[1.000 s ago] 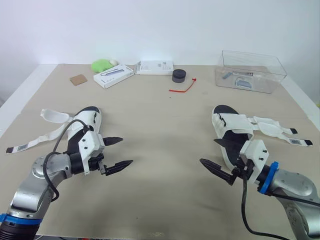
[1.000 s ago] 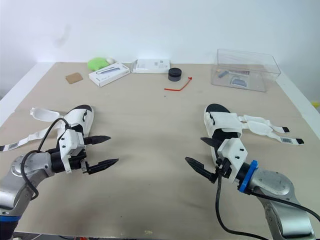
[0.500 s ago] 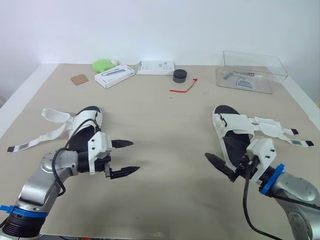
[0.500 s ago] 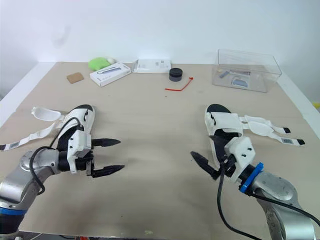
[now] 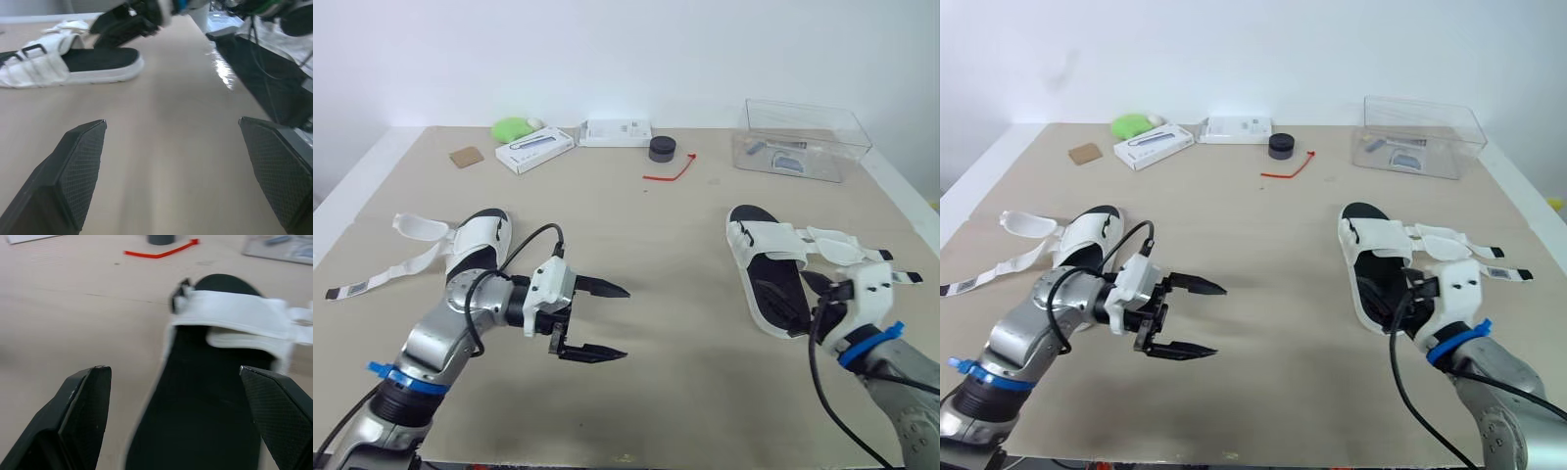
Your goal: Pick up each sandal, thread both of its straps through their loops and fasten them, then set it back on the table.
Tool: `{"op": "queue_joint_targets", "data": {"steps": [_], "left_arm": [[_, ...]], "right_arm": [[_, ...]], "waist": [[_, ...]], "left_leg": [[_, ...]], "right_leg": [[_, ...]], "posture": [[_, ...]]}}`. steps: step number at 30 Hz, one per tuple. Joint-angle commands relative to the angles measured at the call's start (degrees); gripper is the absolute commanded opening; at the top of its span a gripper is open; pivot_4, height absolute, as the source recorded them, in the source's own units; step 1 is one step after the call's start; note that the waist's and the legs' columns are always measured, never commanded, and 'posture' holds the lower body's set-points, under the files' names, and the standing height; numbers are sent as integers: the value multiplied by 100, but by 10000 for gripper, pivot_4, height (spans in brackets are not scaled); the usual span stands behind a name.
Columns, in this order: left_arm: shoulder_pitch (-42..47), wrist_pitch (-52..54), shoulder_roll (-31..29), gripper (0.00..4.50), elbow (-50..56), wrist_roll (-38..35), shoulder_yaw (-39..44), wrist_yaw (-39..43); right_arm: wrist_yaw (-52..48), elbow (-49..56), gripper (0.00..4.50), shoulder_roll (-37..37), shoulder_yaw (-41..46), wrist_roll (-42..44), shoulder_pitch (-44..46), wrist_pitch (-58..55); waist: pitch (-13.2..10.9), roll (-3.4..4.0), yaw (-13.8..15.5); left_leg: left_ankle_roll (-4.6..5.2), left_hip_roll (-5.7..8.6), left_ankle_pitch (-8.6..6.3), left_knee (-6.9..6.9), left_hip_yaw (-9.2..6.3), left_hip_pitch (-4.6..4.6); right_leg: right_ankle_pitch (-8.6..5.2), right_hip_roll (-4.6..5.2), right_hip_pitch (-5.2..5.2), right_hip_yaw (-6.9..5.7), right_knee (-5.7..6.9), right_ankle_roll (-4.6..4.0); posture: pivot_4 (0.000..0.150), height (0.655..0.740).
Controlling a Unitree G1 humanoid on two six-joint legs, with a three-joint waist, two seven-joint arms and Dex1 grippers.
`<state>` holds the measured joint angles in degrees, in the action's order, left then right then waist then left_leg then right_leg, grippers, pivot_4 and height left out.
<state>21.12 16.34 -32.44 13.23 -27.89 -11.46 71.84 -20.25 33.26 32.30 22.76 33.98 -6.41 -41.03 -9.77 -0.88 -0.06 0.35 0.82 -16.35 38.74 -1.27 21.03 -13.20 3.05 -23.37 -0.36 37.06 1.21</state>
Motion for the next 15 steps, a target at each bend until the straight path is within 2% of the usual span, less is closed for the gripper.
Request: {"op": "queue_joint_targets", "data": {"steps": [1,5,15], "left_arm": [[-3,-134,46,44732,6,117,23,-128],[-97,-101,126,44732,159,125,39,-309],[-283,0,107,44732,444,85,99,-523]], "right_arm": [[272,59,45000,-36,-179,-101,333,-133],[581,-476,45000,-209,-350,-259,855,-243],[570,-1259,45000,-356,-640,-433,1722,-342]], "waist": [[0,0,-2],[0,-1,9],[0,0,22]], "left_leg": [[0,-1,0,0,-1,-2],[0,1,0,0,-2,1],[5,8,-3,0,2,4]], "right_leg": [[0,0,-3,-1,0,0],[4,2,-7,-1,-1,-3],[20,10,-10,2,-4,-26]], "posture": [[1500,7400],[1500,7400],[1500,7400]]}}
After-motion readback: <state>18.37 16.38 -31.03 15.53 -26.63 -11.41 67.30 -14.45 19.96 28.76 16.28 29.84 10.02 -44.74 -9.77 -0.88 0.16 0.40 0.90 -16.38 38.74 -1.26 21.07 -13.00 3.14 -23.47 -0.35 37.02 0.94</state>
